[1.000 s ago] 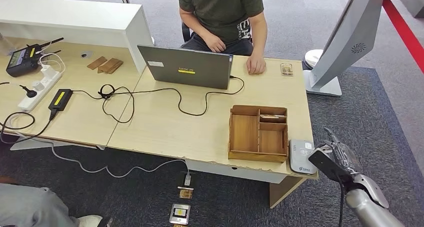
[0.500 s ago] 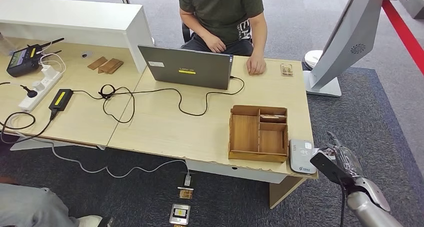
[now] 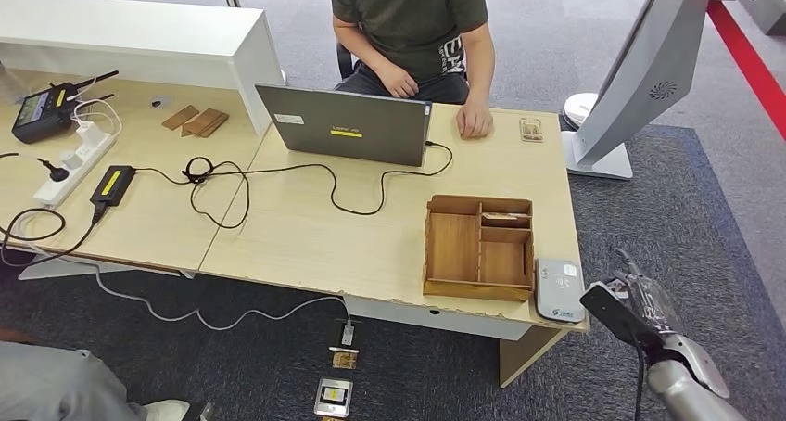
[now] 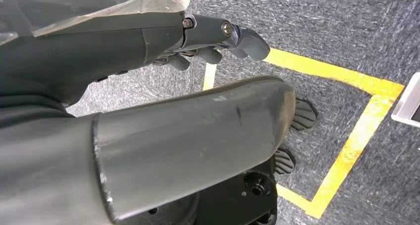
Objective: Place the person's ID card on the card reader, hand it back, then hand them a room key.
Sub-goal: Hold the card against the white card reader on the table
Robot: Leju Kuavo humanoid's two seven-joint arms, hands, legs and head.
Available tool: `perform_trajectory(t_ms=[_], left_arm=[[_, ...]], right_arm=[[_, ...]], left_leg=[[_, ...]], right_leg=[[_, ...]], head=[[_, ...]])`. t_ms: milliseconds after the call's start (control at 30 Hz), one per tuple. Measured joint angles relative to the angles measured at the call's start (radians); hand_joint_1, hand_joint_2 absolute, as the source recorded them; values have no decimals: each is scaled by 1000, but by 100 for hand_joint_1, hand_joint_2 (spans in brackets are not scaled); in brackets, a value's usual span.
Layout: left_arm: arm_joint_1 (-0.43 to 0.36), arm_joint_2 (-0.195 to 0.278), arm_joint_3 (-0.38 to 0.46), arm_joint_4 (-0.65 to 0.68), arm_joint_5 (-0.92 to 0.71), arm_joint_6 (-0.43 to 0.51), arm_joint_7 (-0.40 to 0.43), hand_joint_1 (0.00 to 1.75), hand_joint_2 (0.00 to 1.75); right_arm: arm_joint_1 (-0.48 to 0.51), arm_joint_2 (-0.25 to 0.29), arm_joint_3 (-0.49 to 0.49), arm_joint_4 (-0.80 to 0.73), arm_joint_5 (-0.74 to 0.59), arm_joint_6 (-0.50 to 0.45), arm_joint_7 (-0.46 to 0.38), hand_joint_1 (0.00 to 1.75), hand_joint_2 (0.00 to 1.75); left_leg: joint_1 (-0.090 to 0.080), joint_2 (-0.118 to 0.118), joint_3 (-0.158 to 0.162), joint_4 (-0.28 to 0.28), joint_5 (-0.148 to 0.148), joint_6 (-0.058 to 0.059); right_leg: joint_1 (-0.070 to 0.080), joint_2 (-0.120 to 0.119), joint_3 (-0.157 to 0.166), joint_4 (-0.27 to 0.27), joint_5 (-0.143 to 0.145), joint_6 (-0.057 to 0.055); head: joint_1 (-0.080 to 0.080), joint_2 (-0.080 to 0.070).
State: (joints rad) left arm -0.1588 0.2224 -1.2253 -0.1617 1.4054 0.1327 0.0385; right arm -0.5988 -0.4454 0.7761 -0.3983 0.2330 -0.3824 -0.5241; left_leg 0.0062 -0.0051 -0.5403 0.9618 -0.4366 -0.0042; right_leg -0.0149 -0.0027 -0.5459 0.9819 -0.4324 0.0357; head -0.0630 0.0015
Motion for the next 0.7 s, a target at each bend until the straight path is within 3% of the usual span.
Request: perform_trajectory(t_ms=[233,500,700], left_arm=[[0,0,0,0,-5,0,0,0,0],[-1,5,0,0,-11,-19,-12,0,0],[-1,4,0,0,-9,-14,-6,0,0]], right_arm=[[-18,6,0,7,15,-22,-30,175,175],[-282,37,3,-45,145,43,-52,175,175],[-372,78,17,-96,214,71,-42,175,175]], left_leg=[[0,0,-2,0,0,0],[0,0,-4,0,3,-1],[0,0,-4,0,3,-1]], right_leg=[[0,0,-1,1,0,0],[-1,1,-5,3,2,-1],[0,0,-5,3,2,-1]], head=[[0,0],[0,0],[0,0]])
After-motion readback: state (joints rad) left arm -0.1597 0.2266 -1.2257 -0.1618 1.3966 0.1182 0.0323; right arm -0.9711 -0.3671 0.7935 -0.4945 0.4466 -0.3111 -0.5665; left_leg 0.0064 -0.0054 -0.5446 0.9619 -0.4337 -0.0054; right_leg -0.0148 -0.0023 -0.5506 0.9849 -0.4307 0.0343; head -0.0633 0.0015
